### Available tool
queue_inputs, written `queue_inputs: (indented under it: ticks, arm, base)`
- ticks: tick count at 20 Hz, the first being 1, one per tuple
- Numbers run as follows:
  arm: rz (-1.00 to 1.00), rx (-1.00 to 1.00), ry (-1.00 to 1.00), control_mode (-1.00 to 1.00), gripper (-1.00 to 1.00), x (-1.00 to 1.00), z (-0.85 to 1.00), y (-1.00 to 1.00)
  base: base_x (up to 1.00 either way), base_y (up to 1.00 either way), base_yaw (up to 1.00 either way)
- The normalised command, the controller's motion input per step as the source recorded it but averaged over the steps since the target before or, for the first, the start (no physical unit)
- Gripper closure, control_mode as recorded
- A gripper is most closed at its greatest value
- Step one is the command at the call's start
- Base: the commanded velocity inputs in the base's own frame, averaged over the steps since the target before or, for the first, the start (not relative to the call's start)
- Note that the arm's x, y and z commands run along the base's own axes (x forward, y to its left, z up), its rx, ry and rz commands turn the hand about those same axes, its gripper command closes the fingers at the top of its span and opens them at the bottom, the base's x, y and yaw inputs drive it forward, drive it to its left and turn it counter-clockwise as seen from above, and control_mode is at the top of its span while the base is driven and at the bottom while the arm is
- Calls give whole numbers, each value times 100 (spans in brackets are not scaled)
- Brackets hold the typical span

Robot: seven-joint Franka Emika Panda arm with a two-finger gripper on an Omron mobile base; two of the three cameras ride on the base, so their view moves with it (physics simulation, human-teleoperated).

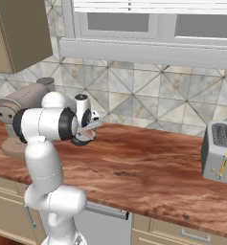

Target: Take the steak from the fridge and place it on the digital scale on the counter by the fridge. Wait a few seconds for a reading, then move it to the plate on the dining counter.

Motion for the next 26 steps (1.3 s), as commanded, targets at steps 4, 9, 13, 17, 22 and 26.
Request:
queue_inputs:
  ticks: [4, 9, 13, 17, 22, 26]
  arm:
    - [-1, 0, 4, -100, -100, 13, -18, 2]
    - [-1, -1, 4, -100, -100, 16, -14, 3]
    - [-1, -1, 3, -100, -100, 16, -12, 4]
    - [-1, -1, 4, -100, -100, 14, -12, 5]
    - [-1, -1, 4, -100, 100, 10, -14, 7]
    - [-2, -2, 1, -100, 100, 2, -12, 10]
  base:
    - [0, 0, 0]
    - [0, 0, 0]
    - [0, 0, 0]
    - [0, 0, 0]
    - [0, 0, 0]
    - [0, 0, 0]
